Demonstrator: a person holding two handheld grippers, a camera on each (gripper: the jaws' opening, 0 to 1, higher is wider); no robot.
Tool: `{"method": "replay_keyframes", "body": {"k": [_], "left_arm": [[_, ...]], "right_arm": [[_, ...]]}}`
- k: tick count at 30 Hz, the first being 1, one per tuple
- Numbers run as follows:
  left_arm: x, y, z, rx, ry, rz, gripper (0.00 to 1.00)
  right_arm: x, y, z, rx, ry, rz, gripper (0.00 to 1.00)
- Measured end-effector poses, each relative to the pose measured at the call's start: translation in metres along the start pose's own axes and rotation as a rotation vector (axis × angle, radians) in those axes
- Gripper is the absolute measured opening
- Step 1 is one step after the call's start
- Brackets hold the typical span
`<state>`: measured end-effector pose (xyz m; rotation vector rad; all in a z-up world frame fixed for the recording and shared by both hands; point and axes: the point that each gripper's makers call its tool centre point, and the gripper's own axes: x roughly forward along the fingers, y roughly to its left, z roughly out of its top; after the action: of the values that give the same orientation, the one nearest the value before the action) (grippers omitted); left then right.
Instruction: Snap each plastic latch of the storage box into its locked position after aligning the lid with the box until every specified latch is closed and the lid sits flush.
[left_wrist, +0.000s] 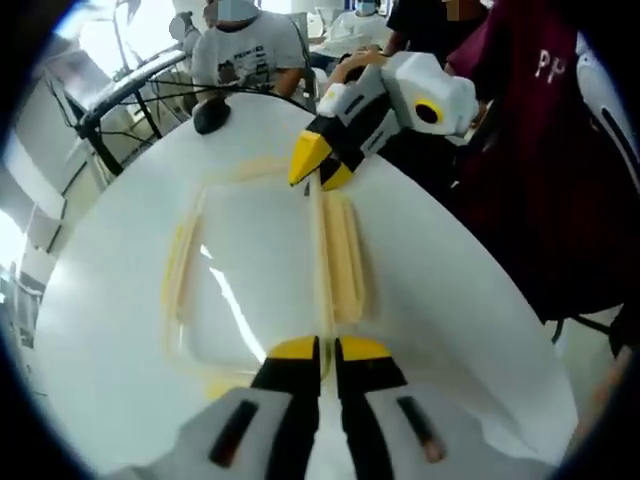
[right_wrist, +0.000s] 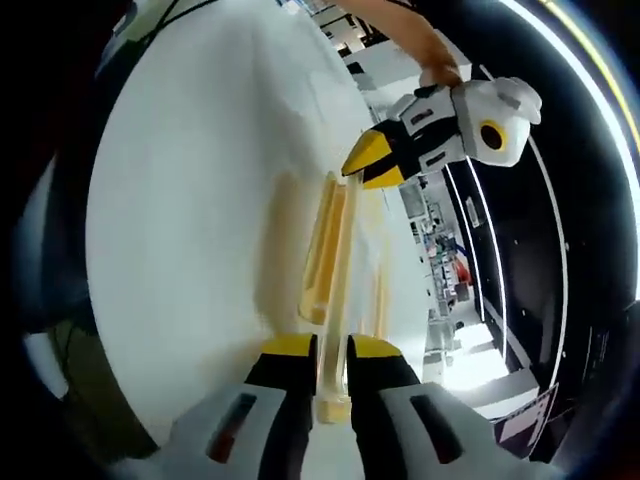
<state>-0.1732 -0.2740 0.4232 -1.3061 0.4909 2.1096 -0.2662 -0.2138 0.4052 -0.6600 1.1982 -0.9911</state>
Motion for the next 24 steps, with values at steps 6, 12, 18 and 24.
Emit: {"method": "replay_keyframes", "body": {"k": [6,12,18,24], "left_arm": [[0.000,-0.001,-0.002,-0.001,-0.003,-0.002,0.03],[0.000,-0.001,-0.001,-0.004,-0.011,0.016,0.04],[-0.001,0.000,-0.003,-0.006,-0.008,0.030,0.05],[-0.002,-0.001,-0.005,-0.007,-0.007,0.040,0.05]], "right_arm": [[-0.001,-0.003,0.001,0.020,-0.003,0.014,0.09],[-0.001,-0.009,0.000,0.042,0.005,0.051,0.07],[-0.003,-0.011,0.004,0.056,0.011,0.112,0.07],[-0.003,-0.013,0.006,0.095,0.008,0.169,0.07]]}}
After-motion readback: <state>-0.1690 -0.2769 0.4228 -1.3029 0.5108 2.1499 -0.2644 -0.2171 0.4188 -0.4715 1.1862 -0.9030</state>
